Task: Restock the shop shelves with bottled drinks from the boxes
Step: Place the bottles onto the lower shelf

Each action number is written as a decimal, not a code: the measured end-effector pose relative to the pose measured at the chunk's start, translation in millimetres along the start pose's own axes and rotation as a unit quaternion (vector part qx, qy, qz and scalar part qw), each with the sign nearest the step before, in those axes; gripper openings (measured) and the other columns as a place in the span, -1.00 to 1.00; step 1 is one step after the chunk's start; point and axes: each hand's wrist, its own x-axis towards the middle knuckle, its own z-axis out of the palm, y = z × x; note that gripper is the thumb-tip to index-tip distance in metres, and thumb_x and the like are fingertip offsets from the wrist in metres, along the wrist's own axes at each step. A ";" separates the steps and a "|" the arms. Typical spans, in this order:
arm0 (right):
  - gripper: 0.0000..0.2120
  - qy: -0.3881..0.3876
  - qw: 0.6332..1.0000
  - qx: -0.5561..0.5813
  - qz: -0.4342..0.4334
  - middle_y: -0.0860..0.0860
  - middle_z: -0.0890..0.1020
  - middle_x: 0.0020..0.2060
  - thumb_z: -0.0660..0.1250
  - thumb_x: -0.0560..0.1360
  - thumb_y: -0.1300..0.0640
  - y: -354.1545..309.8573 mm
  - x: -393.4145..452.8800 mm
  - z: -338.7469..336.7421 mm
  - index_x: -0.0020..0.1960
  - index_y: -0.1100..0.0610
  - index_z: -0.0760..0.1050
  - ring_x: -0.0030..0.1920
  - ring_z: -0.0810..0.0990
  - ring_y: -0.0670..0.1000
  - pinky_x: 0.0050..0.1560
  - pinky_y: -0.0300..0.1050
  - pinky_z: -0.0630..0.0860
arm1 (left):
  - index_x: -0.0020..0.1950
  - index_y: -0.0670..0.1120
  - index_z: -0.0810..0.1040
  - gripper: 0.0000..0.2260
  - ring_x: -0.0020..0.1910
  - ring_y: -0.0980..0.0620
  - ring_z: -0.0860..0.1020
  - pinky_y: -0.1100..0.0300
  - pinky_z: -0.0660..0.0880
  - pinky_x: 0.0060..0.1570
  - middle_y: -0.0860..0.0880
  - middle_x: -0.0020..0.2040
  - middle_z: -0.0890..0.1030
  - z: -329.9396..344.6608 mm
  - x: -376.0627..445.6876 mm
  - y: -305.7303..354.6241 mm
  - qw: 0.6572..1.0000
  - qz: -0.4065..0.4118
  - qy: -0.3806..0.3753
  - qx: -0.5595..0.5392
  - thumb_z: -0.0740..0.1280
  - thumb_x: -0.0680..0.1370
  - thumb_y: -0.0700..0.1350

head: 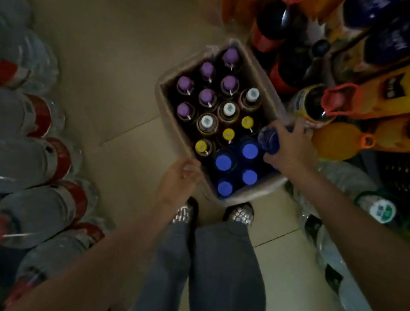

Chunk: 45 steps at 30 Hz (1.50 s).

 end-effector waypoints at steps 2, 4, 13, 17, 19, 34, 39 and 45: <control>-0.42 0.070 0.987 0.140 0.047 0.13 0.26 0.29 0.48 0.33 0.02 2.4 -21.0 -24.1 0.25 0.04 0.32 0.18 0.39 0.20 -0.03 0.05 0.48 | 0.05 -0.08 0.45 -0.87 -0.21 0.00 0.56 0.30 0.46 -0.29 -0.08 -0.11 0.55 3.2 -10.4 20.7 0.996 -0.053 -0.009 -0.068 0.20 0.56 -0.26; -0.54 0.105 0.918 0.368 0.101 0.07 0.40 0.17 0.47 0.35 0.06 5.1 -43.7 -56.8 0.17 0.05 0.34 0.02 0.51 0.08 -0.16 -0.03 0.53 | 0.05 -0.07 0.43 -0.92 -0.17 0.06 0.55 0.26 0.47 -0.18 -0.08 -0.03 0.56 7.5 -22.0 50.9 0.982 -0.112 -0.069 -0.137 0.24 0.58 -0.12; -0.73 -0.276 0.650 0.702 0.088 0.07 0.63 0.00 0.28 0.48 -0.01 -32.0 -63.5 -76.7 0.13 0.06 0.43 -0.09 0.66 0.09 -0.09 -0.08 0.63 | 0.27 -0.13 0.45 -0.52 0.15 -0.07 0.56 0.03 0.47 0.19 -0.10 0.17 0.59 7.6 -11.0 105.1 0.891 -0.045 -0.140 -0.429 0.40 0.41 0.01; -0.64 -0.124 0.950 0.286 0.035 0.17 0.49 0.20 0.32 0.51 0.02 -22.4 -16.8 -9.3 0.24 0.15 0.42 0.20 0.47 0.17 0.16 0.05 0.44 | 0.25 -0.08 0.47 -0.59 0.03 -0.02 0.61 0.15 0.56 -0.16 -0.06 0.08 0.62 -18.8 12.4 64.9 0.945 -0.077 0.008 -0.318 0.43 0.43 -0.10; -0.49 -0.104 0.990 0.100 0.000 0.19 0.29 0.33 0.31 0.52 0.11 -15.4 2.9 25.7 0.41 0.13 0.24 0.30 0.33 0.23 0.21 0.07 0.38 | 0.20 -0.04 0.47 -0.66 -0.03 0.01 0.59 0.15 0.53 -0.14 -0.06 0.07 0.59 -26.1 15.9 42.6 0.959 -0.083 0.023 -0.271 0.41 0.45 -0.11; -0.46 0.013 0.989 0.125 -0.072 0.17 0.42 0.17 0.51 0.32 0.12 -11.4 -25.3 -25.2 0.21 0.22 0.38 0.16 0.45 0.17 0.05 -0.05 0.39 | 0.20 -0.02 0.48 -0.64 -0.04 0.02 0.60 0.09 0.55 -0.01 -0.01 0.01 0.62 -7.6 -36.5 71.0 0.964 -0.066 -0.053 -0.254 0.44 0.43 -0.15; -0.60 0.143 0.959 0.233 -0.072 0.04 0.44 -0.09 0.53 0.24 0.16 7.8 -185.4 -221.9 0.01 0.19 0.50 -0.02 0.50 0.12 -0.09 -0.20 0.28 | 0.10 -0.04 0.53 -0.76 -0.21 0.08 0.64 0.14 0.57 -0.14 -0.02 -0.12 0.66 -31.2 -160.4 183.0 0.954 0.019 -0.222 -0.200 0.35 0.46 -0.25; -0.65 0.373 0.892 0.231 -0.112 -0.03 0.49 -0.22 0.46 0.21 0.05 23.4 -420.2 -450.9 -0.03 0.10 0.57 -0.19 0.44 -0.08 -0.11 -0.29 0.37 | 0.07 -0.11 0.55 -0.65 -0.23 0.00 0.66 0.13 0.61 -0.24 -0.08 -0.15 0.69 -39.6 -335.8 309.6 0.883 0.116 -0.438 -0.119 0.47 0.30 -0.14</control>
